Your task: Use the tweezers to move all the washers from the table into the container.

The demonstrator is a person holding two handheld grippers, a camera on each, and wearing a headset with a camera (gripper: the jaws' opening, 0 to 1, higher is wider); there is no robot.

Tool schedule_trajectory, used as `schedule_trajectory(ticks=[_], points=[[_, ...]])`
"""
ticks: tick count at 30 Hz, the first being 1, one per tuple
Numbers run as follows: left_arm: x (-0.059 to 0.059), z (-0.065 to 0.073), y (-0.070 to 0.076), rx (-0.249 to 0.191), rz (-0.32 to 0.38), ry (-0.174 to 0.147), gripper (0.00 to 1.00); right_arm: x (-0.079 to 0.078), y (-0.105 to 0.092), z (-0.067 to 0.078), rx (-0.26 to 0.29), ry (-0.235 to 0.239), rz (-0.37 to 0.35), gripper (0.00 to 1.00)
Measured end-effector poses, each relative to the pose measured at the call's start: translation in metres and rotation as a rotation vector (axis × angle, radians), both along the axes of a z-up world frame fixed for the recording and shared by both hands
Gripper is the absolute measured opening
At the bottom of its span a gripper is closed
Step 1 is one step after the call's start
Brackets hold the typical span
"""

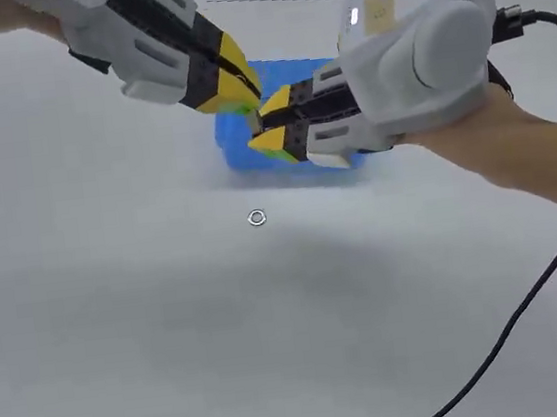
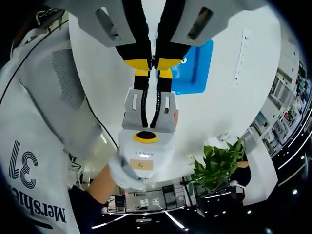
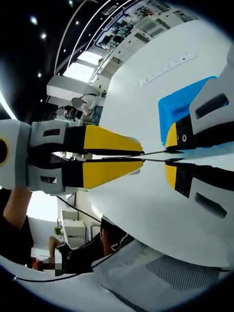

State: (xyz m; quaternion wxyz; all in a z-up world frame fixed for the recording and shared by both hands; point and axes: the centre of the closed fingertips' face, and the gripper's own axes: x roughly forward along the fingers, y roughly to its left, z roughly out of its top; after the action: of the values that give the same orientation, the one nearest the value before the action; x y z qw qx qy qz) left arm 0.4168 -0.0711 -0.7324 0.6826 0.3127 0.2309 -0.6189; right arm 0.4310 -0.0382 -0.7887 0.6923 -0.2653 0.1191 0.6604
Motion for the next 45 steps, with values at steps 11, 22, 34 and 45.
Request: schedule_trajectory(ticks=[11, 22, 34, 45], points=[[-0.026, -0.020, 0.002, -0.024, 0.041, 0.050, 0.07, -0.034, -0.003, -0.018, -0.024, 0.053, 0.017, 0.12], [-0.027, -0.035, 0.006, -0.018, 0.050, 0.082, 0.07, -0.035, 0.000, -0.035, -0.039, 0.085, 0.022, 0.14], [-0.019, -0.056, 0.014, 0.013, 0.056, 0.113, 0.07, -0.028, 0.008, -0.053, -0.055, 0.126, 0.017, 0.14], [-0.015, -0.062, 0.014, 0.014, 0.048, 0.122, 0.07, -0.028, 0.011, -0.062, -0.062, 0.151, 0.013, 0.14]])
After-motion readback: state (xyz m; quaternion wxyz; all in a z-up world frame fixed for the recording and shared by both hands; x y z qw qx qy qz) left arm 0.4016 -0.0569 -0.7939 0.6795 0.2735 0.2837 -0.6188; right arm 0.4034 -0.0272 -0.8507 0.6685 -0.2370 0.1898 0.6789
